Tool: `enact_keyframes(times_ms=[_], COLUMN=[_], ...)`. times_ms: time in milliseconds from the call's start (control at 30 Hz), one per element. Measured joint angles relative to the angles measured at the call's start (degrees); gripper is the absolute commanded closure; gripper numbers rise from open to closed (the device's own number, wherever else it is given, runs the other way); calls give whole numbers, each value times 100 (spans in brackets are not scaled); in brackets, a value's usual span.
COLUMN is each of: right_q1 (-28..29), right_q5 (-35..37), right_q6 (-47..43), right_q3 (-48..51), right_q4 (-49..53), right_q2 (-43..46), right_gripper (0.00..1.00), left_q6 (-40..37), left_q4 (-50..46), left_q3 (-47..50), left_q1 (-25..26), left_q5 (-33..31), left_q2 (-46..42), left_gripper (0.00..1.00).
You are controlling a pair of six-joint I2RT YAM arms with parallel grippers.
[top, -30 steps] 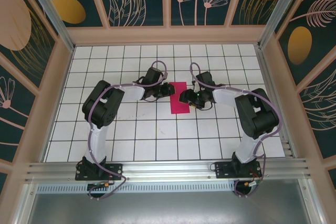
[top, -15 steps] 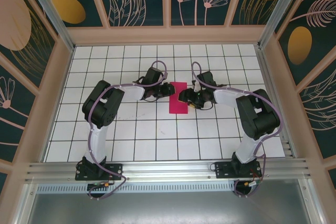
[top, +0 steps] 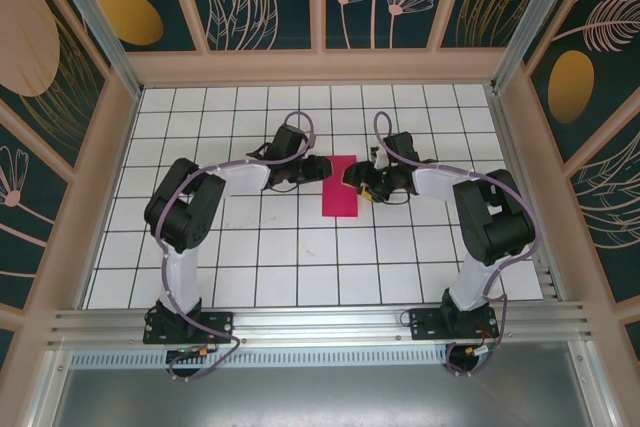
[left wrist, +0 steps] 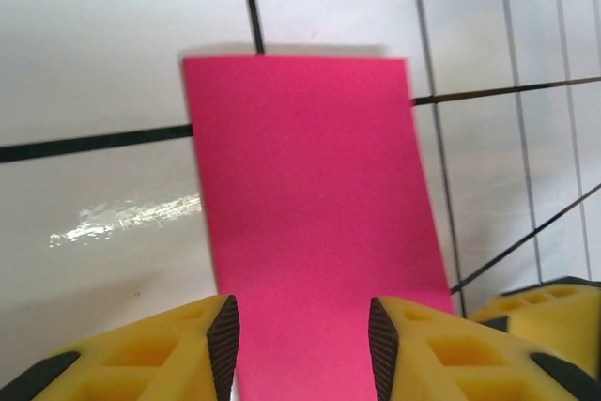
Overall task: Fold a paper plane with a square sheet of paper (fold left side to right side)
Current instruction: Fold the triangle a second time at the center of the table.
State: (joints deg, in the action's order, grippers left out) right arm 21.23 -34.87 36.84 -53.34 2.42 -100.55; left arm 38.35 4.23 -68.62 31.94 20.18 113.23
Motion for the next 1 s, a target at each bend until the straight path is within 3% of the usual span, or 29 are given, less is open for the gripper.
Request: enact_keyframes(times_ms=[133, 267, 467, 700, 1000], right_q1=[-24, -26, -26, -26, -26], right_q5=[-131, -236, -321, -385, -382], right_q6=[87, 133, 216, 264, 271], right_q3=[-28, -164, -374, -557, -632], right_q4=[-55, -74, -79, -76, -50], right_q2=[-7, -59, -87, -87, -173], right_gripper=[36, 36, 36, 36, 36], left_q6=[-234, -546, -881, -1012, -1145], left_q4=[87, 452, 1102, 1482, 1211], left_q3=[404, 1397, 2579, 2767, 1825], left_q1=[0, 136, 1036, 1982, 2275], left_q5=[-278, -702, -1255, -1902, -2643], left_q2=[-772, -1917, -2898, -2524, -1318], left_gripper=[52, 50, 46, 36, 29])
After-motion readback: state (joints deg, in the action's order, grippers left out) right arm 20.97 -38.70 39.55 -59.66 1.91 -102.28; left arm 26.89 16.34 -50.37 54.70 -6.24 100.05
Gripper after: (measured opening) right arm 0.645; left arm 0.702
